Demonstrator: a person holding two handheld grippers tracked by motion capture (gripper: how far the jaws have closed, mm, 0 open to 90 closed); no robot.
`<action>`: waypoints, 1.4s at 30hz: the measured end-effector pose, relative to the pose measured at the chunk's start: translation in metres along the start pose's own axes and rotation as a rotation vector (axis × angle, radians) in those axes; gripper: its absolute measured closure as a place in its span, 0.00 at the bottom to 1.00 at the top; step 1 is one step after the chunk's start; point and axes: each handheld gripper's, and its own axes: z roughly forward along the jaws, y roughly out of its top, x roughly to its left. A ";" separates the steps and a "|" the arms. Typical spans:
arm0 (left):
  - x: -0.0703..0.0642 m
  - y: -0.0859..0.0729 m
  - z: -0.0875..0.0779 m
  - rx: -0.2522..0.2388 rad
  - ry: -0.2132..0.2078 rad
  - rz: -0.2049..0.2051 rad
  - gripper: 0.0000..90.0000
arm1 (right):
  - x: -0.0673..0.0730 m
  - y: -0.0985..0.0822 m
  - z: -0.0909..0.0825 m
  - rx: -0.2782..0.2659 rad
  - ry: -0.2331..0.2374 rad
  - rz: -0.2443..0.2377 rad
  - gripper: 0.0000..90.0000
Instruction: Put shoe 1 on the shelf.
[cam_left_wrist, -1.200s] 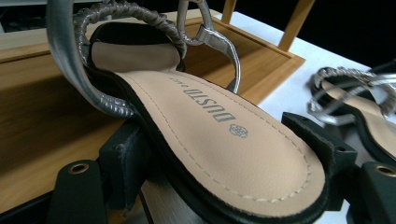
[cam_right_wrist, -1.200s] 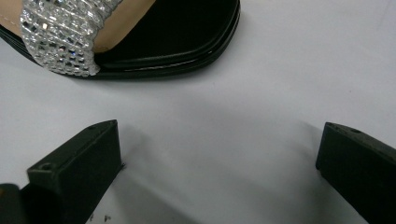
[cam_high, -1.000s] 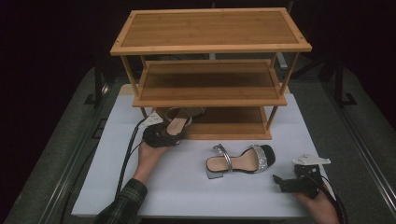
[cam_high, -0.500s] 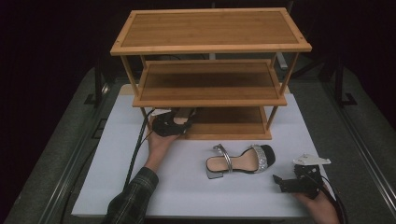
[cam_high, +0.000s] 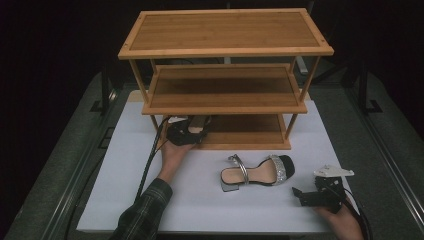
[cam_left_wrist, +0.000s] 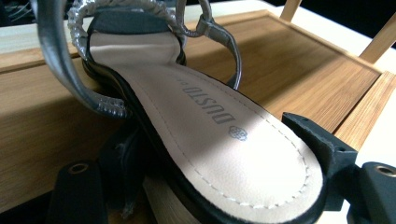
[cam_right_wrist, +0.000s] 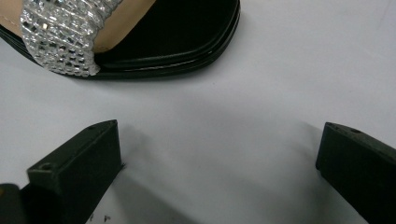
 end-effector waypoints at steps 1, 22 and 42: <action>0.000 0.000 0.000 0.018 0.005 0.008 0.29 | 0.000 0.000 0.000 0.000 0.000 0.000 0.00; 0.007 -0.018 -0.060 -0.016 -0.031 0.062 0.59 | 0.000 0.000 0.000 0.000 -0.001 -0.001 0.00; -0.003 -0.005 -0.047 -0.056 -0.150 0.068 0.82 | 0.000 0.000 0.000 -0.001 0.000 -0.001 0.00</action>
